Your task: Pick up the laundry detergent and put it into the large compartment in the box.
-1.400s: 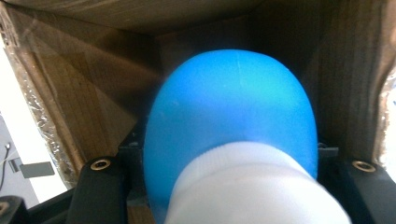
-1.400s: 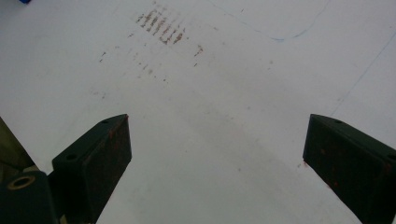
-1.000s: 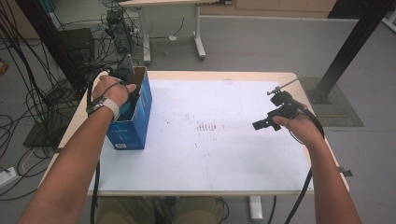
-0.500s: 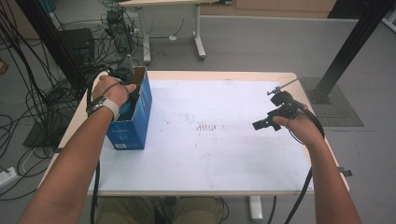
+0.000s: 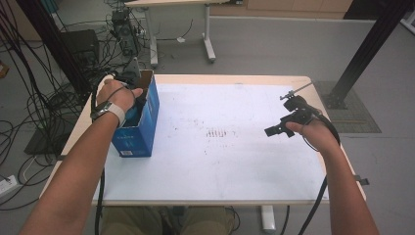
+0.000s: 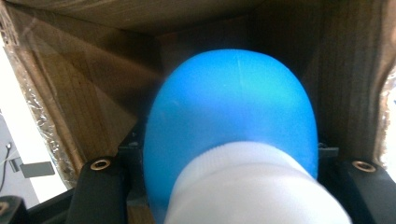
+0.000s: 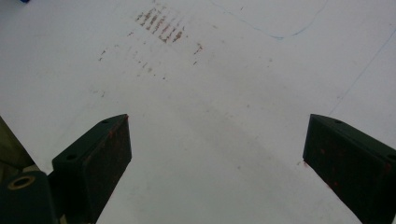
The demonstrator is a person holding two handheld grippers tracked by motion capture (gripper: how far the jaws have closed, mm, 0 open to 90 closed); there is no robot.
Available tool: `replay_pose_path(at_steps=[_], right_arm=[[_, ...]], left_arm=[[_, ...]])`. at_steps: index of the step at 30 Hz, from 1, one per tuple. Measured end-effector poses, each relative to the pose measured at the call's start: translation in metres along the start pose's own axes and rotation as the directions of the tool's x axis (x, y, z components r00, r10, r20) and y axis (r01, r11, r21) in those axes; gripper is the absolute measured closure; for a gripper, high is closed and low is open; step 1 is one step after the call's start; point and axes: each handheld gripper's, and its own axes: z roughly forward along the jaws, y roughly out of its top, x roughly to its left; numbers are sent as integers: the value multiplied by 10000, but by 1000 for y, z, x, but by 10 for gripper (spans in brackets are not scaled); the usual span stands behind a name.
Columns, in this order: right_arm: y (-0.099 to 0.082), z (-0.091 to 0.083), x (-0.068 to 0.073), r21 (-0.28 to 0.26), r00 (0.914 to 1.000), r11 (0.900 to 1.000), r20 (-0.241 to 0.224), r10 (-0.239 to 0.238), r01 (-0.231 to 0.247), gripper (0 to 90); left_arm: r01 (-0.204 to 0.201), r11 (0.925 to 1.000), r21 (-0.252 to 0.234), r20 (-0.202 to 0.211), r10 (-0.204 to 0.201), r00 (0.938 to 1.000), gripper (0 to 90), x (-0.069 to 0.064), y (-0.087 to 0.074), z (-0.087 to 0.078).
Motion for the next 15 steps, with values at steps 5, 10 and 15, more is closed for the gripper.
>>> replay_pose_path(at_steps=[5, 10, 15], right_arm=[[0, 0, 0, 10, 10000, 10000, -3, 29, -29, 76], [-1, 0, 0, -1, 10000, 10000, -12, -2, 2, 77], [-1, 0, 0, 3, 10000, 10000, 0, 3, -3, 76]], left_arm=[[1, 10000, -7, 7, -1, 10000, 373, 0, 0, 0], [-5, 10000, -37, 17, 5, 10000, 372, 1, 0, 0], [-2, 10000, -69, 33, 3, 10000, 366, 1, -1, 0]])
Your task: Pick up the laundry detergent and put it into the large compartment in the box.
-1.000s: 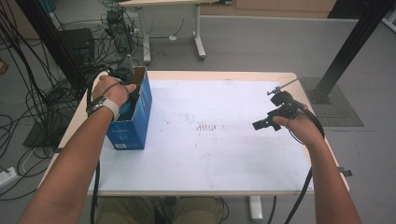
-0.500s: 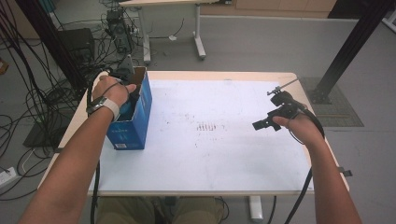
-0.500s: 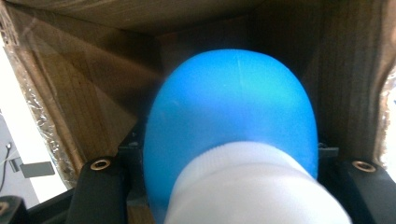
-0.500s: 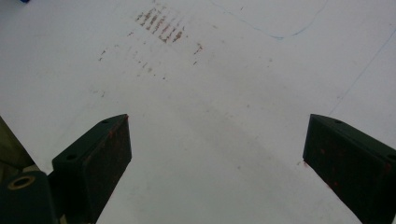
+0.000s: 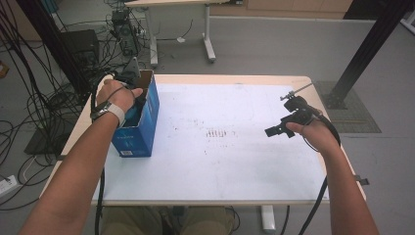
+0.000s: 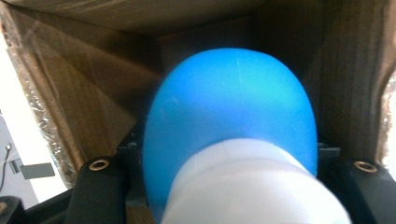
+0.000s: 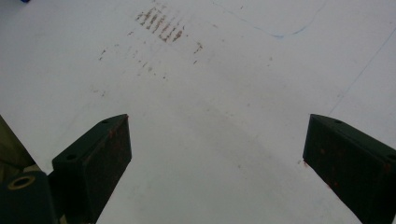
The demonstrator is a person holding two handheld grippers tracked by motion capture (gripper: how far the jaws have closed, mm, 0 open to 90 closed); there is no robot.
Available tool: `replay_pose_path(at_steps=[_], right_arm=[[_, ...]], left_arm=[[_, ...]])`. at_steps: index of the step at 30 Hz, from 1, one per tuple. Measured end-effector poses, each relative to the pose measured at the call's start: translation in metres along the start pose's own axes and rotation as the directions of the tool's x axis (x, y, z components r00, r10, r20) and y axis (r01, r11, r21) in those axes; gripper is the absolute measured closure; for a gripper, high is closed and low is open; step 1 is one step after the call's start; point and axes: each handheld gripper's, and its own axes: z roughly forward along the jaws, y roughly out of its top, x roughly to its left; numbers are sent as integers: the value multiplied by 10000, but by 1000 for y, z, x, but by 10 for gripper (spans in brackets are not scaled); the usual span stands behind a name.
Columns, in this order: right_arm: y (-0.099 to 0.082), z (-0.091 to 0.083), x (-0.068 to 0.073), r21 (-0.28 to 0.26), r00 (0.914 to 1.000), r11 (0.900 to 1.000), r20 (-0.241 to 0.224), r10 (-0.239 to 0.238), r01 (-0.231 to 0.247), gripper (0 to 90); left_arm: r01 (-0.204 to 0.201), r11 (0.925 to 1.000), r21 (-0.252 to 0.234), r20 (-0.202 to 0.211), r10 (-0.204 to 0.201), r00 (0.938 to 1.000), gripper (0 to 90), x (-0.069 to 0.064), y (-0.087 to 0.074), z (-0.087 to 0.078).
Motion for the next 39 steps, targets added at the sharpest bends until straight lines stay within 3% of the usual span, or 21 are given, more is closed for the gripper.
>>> replay_pose_path(at_steps=[13, 39], right_arm=[[2, 0, 2, 11, 10000, 10000, -15, -32, 32, 76], [3, -2, 5, 41, 10000, 10000, 31, 7, -8, 76]], left_arm=[[56, 9999, -114, 87, -55, 9999, 293, 5, -3, -2], [-128, 9997, -226, 166, 132, 9998, 281, 7, -6, -7]])
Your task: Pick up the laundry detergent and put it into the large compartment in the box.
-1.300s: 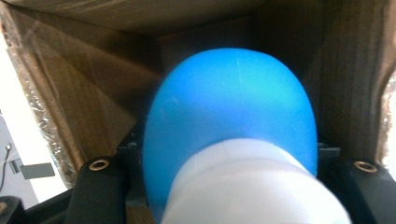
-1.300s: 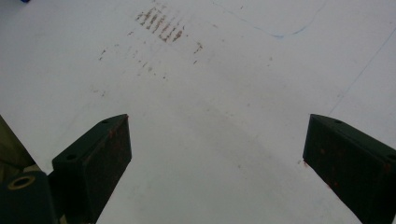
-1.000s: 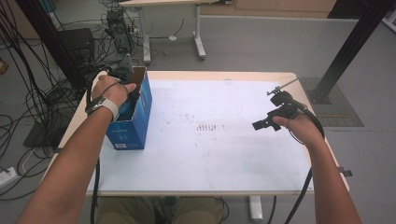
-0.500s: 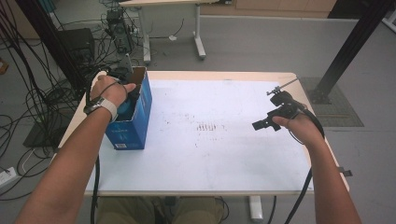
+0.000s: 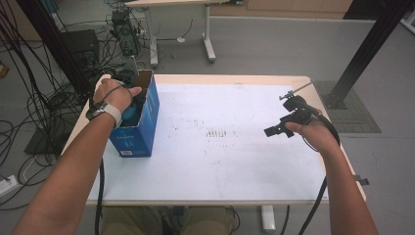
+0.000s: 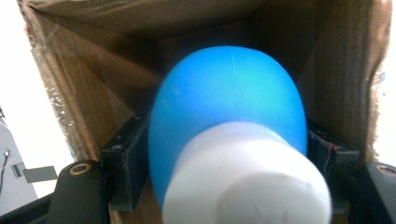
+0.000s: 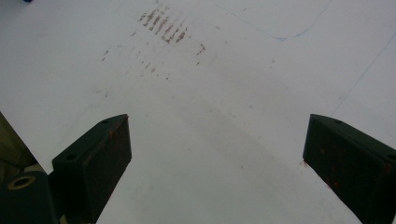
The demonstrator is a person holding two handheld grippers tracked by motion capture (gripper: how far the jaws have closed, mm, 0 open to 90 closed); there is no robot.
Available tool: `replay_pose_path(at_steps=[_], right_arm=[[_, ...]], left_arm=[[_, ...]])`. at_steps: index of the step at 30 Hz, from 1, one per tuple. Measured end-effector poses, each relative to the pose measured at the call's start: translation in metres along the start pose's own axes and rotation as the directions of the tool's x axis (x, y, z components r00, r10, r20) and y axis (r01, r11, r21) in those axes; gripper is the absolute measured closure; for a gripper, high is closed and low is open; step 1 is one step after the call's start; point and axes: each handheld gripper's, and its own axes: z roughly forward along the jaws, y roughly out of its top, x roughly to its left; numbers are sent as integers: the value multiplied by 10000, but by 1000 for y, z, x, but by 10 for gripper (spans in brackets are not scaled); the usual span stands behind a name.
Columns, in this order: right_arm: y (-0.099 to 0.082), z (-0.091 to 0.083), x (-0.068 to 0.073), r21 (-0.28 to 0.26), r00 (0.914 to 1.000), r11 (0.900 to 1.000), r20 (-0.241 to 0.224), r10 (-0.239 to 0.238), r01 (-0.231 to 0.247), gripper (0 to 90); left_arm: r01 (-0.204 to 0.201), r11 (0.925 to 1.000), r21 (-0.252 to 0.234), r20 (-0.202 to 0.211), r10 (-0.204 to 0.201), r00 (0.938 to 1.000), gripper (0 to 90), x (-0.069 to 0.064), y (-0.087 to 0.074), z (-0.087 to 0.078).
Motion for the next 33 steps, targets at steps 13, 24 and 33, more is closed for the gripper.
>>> replay_pose_path(at_steps=[13, 24, 33], right_arm=[[-4, -6, 5, -51, 10000, 10000, 64, -1, 1, 77], [-12, -12, 11, -112, 9998, 9999, 174, 26, -24, 76], [-15, -21, 17, -191, 9995, 9998, 319, 69, -63, 76]], left_arm=[[-120, 9997, -231, 31, 120, 9999, 239, 2, -5, -12], [-242, 9979, -594, 256, 257, 9993, 161, 6, -12, -32], [-448, 9957, -808, 430, 484, 9979, 133, 4, -16, -45]])
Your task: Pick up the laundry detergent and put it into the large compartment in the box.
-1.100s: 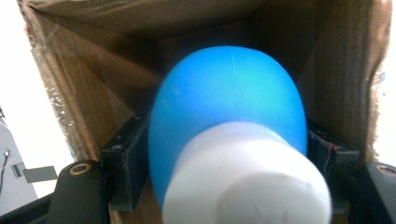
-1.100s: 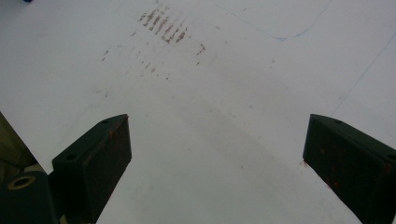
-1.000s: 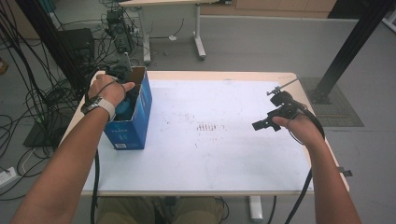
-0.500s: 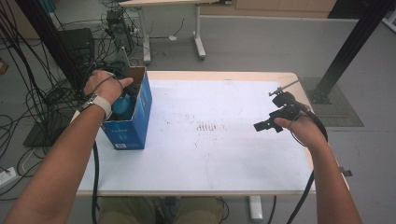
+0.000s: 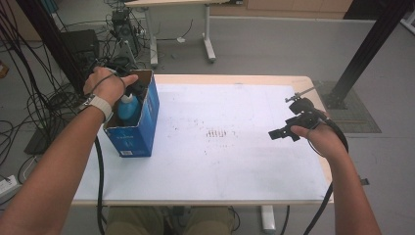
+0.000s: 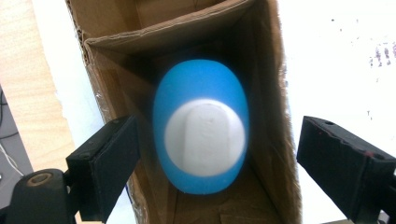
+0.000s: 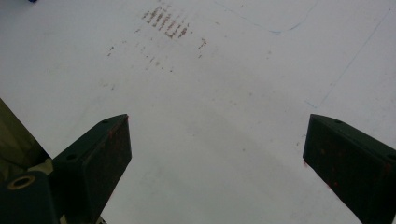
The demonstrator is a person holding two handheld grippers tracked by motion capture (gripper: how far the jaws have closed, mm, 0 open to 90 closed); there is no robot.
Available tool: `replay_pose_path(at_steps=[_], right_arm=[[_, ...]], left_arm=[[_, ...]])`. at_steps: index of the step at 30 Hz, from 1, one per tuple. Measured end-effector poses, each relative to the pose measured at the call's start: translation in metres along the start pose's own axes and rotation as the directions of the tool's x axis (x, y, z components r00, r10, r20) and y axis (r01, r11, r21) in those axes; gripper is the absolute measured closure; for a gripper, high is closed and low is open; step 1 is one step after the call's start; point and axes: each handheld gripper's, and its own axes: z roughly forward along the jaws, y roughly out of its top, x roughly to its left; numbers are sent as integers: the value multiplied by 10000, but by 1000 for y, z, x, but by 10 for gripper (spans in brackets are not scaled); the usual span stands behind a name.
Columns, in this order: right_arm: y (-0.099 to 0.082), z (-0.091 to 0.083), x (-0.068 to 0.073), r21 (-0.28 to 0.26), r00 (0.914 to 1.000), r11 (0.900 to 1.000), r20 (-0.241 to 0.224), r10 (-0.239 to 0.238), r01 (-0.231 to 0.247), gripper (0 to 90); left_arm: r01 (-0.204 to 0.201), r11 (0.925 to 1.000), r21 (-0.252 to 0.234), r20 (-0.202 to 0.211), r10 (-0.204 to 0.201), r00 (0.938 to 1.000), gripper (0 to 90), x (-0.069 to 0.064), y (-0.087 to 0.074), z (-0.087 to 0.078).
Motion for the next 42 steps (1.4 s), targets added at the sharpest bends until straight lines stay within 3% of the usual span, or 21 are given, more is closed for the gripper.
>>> replay_pose_path(at_steps=[6, 14, 20, 24, 31, 35, 40, 41, 42], right_arm=[[-1, -5, 5, -22, 10000, 10000, 92, -6, 6, 77], [-3, -12, 10, -72, 9998, 10000, 218, 5, -3, 76], [-4, -18, 14, -90, 9995, 9999, 310, 77, -75, 76], [-7, -20, 16, -142, 9994, 9998, 319, 131, -126, 77], [-8, -22, 18, -142, 9992, 9997, 349, 209, -204, 76], [-9, -24, 19, -156, 9991, 9997, 368, 204, -199, 76], [-10, -27, 21, -160, 9989, 9995, 390, 265, -259, 76], [-11, -27, 21, -156, 9987, 9995, 419, 284, -278, 76], [-11, -28, 21, -155, 9986, 9994, 424, 307, -301, 76]], left_arm=[[-192, 9992, -349, -54, 190, 9998, 127, -4, -3, -22], [-786, 9945, -696, 68, 793, 9968, 107, -8, -4, -53], [-1498, 9824, -1115, 286, 1538, 9877, 92, -14, -5, -72], [-2086, 9698, -1266, 268, 2136, 9766, 91, -22, -4, -85], [-2944, 9463, -1334, 527, 3034, 9514, 91, -34, 1, -100], [-3461, 9281, -1373, 752, 3582, 9306, 91, -41, 5, -106], [-4095, 9007, -1453, 977, 4250, 8999, 91, -49, 9, -109], [-4407, 8851, -1495, 1020, 4571, 8836, 91, -54, 10, -109], [-4548, 8778, -1502, 1076, 4718, 8751, 91, -56, 12, -109]])
